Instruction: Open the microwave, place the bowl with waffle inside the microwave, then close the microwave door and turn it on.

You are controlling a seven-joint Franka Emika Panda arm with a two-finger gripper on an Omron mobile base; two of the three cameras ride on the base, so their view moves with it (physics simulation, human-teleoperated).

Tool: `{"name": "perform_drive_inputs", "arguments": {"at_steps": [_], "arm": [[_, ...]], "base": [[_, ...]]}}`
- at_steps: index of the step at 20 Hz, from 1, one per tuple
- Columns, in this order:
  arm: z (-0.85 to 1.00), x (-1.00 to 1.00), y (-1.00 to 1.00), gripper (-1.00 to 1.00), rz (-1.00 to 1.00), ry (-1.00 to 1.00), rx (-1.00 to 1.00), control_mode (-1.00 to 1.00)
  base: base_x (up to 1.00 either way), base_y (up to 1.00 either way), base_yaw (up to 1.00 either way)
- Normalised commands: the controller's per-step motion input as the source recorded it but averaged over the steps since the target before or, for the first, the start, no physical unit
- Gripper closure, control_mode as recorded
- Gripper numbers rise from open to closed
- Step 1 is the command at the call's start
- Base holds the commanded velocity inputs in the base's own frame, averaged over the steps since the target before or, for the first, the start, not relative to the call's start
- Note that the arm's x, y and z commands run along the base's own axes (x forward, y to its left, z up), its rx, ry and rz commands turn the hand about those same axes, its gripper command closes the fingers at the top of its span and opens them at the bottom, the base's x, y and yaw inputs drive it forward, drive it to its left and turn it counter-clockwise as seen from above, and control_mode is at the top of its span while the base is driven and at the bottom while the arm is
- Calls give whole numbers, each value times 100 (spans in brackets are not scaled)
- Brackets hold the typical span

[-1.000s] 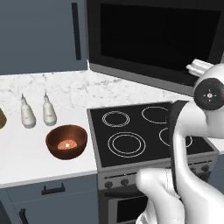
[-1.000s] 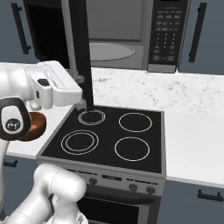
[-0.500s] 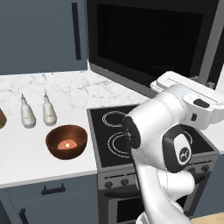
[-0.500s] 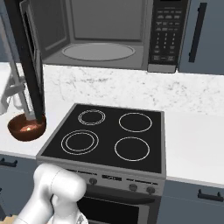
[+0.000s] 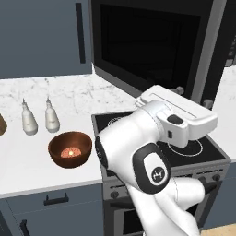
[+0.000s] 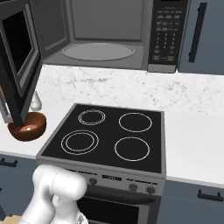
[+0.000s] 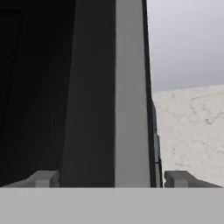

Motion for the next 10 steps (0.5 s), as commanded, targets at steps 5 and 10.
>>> {"name": "perform_drive_inputs", "arguments": {"at_steps": [5, 10], "arm": [[-14, -13, 5, -100, 0, -1, 1, -100], [24, -73, 8, -100, 8, -4, 0, -100]], "base": [[0, 0, 0], [0, 0, 0]]}}
